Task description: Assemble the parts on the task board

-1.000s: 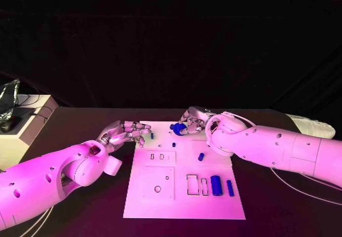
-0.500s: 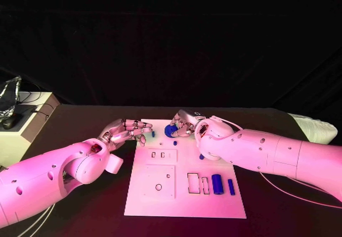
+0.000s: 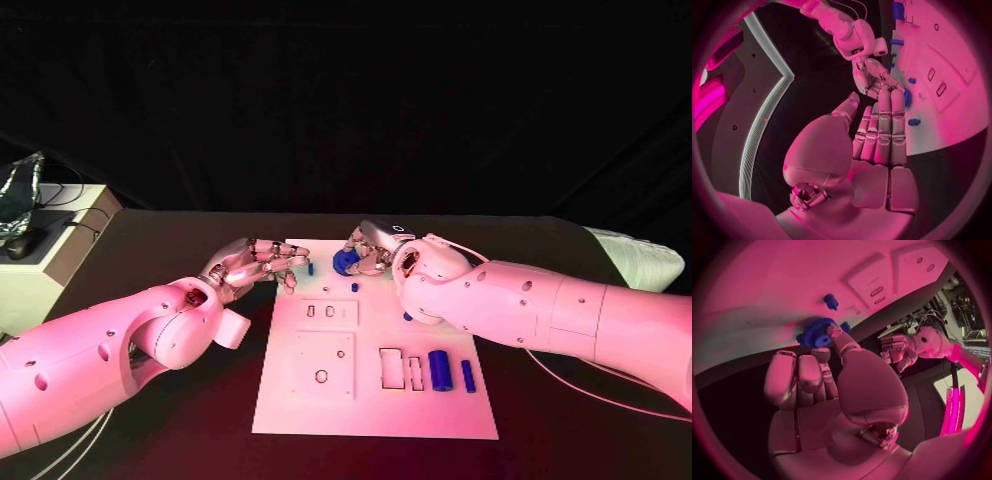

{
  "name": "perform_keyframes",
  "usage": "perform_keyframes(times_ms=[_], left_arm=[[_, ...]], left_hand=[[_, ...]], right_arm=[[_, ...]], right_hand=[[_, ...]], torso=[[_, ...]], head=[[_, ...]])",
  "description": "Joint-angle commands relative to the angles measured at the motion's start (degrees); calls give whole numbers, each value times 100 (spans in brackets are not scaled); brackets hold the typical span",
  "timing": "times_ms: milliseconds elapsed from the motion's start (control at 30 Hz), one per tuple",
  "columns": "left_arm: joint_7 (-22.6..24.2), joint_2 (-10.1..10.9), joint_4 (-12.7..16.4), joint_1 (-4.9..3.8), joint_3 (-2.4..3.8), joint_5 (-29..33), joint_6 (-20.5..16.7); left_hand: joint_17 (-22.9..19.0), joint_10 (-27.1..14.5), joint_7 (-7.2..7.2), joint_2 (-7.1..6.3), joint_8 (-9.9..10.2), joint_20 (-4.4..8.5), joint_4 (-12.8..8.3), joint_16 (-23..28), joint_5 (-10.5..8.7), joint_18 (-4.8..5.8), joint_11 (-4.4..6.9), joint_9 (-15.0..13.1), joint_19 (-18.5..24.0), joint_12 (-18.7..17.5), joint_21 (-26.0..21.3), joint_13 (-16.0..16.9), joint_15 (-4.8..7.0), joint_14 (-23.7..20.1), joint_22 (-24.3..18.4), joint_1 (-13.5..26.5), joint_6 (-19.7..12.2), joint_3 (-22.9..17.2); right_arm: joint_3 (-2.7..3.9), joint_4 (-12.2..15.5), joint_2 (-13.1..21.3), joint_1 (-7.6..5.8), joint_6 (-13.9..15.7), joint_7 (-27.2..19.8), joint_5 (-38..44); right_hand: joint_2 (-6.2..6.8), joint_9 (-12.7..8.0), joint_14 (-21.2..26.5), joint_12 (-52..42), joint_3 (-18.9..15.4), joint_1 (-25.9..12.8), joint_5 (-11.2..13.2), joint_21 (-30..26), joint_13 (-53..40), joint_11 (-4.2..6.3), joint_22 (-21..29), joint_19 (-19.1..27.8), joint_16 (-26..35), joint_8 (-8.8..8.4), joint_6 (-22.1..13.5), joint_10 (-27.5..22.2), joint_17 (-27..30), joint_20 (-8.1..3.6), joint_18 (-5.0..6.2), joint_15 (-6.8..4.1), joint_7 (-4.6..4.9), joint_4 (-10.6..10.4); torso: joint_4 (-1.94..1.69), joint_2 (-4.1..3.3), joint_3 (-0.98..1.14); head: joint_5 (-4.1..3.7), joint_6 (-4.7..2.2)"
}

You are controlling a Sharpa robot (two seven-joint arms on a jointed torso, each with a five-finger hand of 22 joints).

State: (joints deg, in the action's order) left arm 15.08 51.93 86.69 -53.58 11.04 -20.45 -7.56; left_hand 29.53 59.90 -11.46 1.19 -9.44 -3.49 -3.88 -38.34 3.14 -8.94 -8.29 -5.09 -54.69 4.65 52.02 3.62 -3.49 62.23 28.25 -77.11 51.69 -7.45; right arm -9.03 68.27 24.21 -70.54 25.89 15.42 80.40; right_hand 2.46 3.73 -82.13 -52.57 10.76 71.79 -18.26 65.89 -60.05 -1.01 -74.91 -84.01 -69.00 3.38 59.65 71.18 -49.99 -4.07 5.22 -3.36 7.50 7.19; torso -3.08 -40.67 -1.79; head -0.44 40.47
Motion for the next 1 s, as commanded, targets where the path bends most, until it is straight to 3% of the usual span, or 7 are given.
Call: perform_keyframes(times_ms=[33, 533, 667, 767, 833, 1000], left_arm=[[25, -11, 13, 0, 4, -15, 110], [16, -14, 1, 1, 4, -15, 132], [14, -18, -7, 1, 4, -15, 136], [13, -19, -12, 1, 4, -15, 132], [4, -20, -14, 2, 4, -18, 118], [-7, -28, -31, 8, 4, -28, 104]], left_hand=[[-9, -21, 7, 39, -32, -19, -26, 2, -21, -72, 5, 8, -37, 21, -26, -4, -15, 23, 6, 15, -23, -5], [-9, -21, 7, 39, -32, -19, -26, 2, -21, -72, 5, 8, -37, 21, -26, -4, -15, 23, 6, 15, -23, -5], [-9, -21, 7, 39, -32, -19, -26, 2, -21, -72, 5, 8, -37, 21, -26, -4, -15, 23, 6, 15, -23, -5], [-17, -23, 9, 41, -32, -20, -27, 0, -21, -71, 4, 13, -37, 18, -41, -4, -16, 20, 25, 22, -25, -6], [-17, -23, 8, 42, -33, -20, -20, -1, -21, -71, 3, 13, -38, 18, -42, -4, -17, 21, 26, 32, -24, -2], [-16, -21, 9, 40, -32, -20, -19, -2, -21, -71, 5, 13, -40, 19, -43, -4, -16, 22, 27, 31, -25, 2]], right_arm=[[-1, -29, -27, 15, 29, 26, 159], [-2, -163, -86, 28, -4, 39, 200], [-2, -181, -97, 32, 2, 29, 190], [-2, -188, -99, 33, -2, 6, 157], [-3, -191, -100, 34, -5, -15, 129], [-3, -199, -95, 34, 7, -56, 71]], right_hand=[[43, 9, 3, 20, -23, -1, 9, -27, 5, 32, -794, -438, 13, 23, 10, 18, 5, -10, 29, -12, 55, -9], [109, 8, 12, 133, -95, 45, 38, -97, 117, -8, -775, -434, 67, 22, -222, -56, 42, 13, 42, 16, 117, -30], [144, 5, 13, 154, -167, 76, 194, -133, 163, -39, -767, -432, 87, 15, -404, -86, 57, 32, 53, 37, 159, -79], [243, -4, 15, 181, -211, 88, 375, -165, 213, -66, -758, -431, 100, 13, -751, -111, 67, 52, 65, 59, 187, -203], [369, -19, 15, 174, -296, 175, 397, -186, 264, -82, -755, -431, 107, -6, -990, -135, 72, 71, 78, 74, 202, -437], [496, -30, 22, 183, -468, 278, 383, -212, 354, -98, -754, -429, 123, -12, -1164, -188, 76, 88, 87, 86, 216, -734]], torso=[[-7, 2, 1], [-5, 1, -5], [-5, 6, -3], [-4, 7, -3], [-1, 5, -3], [-2, 3, -4]], head=[[-2, 3], [7, 23], [6, 27], [6, 28], [9, 24], [0, 27]])
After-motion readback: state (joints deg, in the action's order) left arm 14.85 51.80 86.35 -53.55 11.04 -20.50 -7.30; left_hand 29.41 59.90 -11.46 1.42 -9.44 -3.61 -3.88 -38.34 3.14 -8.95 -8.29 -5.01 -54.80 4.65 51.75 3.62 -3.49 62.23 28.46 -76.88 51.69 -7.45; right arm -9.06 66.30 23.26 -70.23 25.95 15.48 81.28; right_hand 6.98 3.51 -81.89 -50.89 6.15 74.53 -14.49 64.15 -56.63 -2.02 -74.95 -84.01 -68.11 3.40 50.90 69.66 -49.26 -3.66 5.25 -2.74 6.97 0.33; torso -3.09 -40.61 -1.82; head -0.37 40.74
